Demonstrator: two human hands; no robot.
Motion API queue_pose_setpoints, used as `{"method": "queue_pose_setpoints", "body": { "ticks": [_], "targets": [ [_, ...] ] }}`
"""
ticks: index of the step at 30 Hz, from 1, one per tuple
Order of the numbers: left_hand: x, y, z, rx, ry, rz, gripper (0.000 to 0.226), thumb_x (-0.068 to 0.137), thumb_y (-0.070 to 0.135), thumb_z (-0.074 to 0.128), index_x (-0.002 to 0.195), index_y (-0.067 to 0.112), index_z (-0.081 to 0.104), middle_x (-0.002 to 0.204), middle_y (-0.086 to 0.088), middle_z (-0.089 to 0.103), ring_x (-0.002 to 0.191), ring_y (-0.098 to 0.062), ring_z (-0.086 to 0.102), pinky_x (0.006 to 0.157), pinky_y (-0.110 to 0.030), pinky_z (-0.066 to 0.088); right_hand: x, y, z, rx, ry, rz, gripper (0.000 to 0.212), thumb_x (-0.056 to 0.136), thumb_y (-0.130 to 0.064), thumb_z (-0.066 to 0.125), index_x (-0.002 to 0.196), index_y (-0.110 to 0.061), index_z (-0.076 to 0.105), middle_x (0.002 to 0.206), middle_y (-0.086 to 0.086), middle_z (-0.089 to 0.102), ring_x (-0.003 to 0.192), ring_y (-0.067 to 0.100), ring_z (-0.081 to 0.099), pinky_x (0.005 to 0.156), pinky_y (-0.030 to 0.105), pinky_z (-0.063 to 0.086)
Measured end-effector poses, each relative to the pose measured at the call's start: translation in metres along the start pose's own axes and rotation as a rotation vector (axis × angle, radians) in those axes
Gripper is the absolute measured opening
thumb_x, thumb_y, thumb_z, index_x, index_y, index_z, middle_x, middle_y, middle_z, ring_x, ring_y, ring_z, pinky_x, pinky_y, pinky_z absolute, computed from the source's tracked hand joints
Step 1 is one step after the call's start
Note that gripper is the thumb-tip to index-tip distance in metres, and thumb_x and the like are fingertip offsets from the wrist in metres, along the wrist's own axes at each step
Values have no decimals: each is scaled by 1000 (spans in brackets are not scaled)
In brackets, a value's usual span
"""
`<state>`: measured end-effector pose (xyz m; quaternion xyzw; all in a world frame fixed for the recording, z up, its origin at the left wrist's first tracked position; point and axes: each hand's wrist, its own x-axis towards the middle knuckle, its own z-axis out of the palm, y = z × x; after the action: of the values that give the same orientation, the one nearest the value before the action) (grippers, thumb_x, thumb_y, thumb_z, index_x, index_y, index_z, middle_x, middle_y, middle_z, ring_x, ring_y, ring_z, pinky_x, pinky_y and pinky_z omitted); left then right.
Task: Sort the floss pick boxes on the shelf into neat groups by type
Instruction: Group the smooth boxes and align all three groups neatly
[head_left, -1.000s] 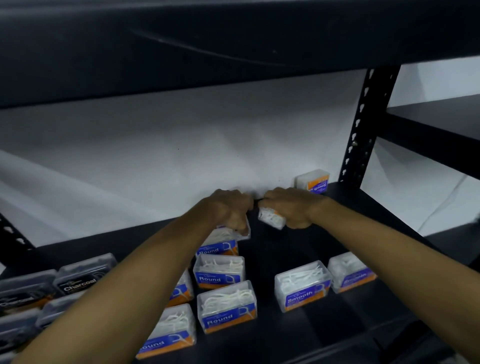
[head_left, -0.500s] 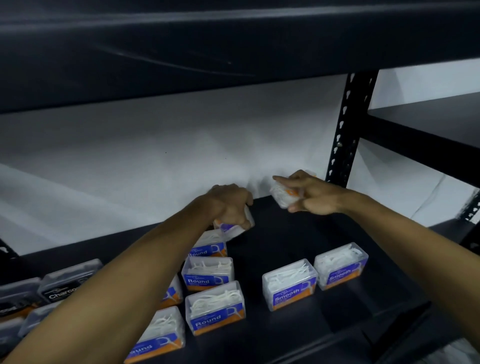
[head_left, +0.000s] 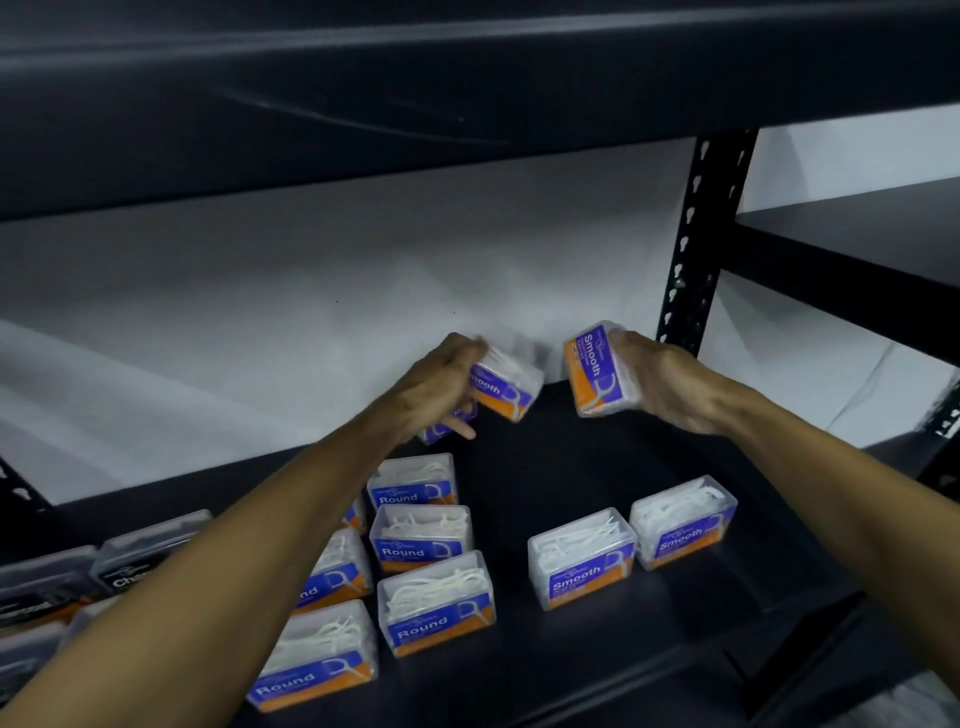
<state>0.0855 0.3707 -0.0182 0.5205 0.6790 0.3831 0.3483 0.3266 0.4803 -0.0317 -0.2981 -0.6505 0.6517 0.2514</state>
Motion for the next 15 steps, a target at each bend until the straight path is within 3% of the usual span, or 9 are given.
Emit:
{"method": "queue_pose_setpoints", "body": {
  "ticks": [3, 6, 9, 13, 15],
  "targets": [
    [-3, 0, 2, -64, 71, -29, 45, 103, 48, 23, 124, 15, 45, 109, -19, 62, 92, -32, 63, 58, -36, 58, -2, -1, 0, 65, -9, 46, 48, 99, -46, 34, 125, -9, 49, 113, 21, 62, 101, 34, 65, 86, 45, 52],
    [-7, 0, 5, -51, 174, -54, 51, 102, 52, 22, 99, 13, 55, 99, -24, 67, 90, -35, 68, 65, -33, 57, 0, 4, -2, 30, 0, 74, 56, 98, -50, 31, 127, -4, 46, 114, 27, 60, 102, 37, 63, 86, 45, 51],
    [-12, 1, 10, 7, 238, -47, 59, 100, 55, 20, 79, 12, 54, 83, -20, 68, 79, -30, 68, 68, -29, 54, 0, 5, -1, 4, 26, 100, 62, 95, -55, 34, 129, -4, 46, 116, 28, 60, 106, 39, 61, 90, 46, 51],
    [-18, 1, 18, 77, 241, 31, 64, 97, 61, 21, 81, 10, 57, 84, -21, 70, 75, -32, 69, 59, -25, 52, -4, 1, 5, -95, 51, 121, 71, 79, -61, 54, 125, -7, 49, 113, 23, 64, 100, 35, 65, 83, 43, 55],
    [-19, 2, 22, 147, 187, 62, 64, 95, 64, 20, 90, 11, 56, 79, -15, 69, 65, -27, 68, 56, -26, 54, -5, -1, 8, -270, 103, 116, 59, 81, -53, 60, 119, -9, 51, 106, 18, 67, 94, 31, 67, 82, 42, 56]
  ]
}}
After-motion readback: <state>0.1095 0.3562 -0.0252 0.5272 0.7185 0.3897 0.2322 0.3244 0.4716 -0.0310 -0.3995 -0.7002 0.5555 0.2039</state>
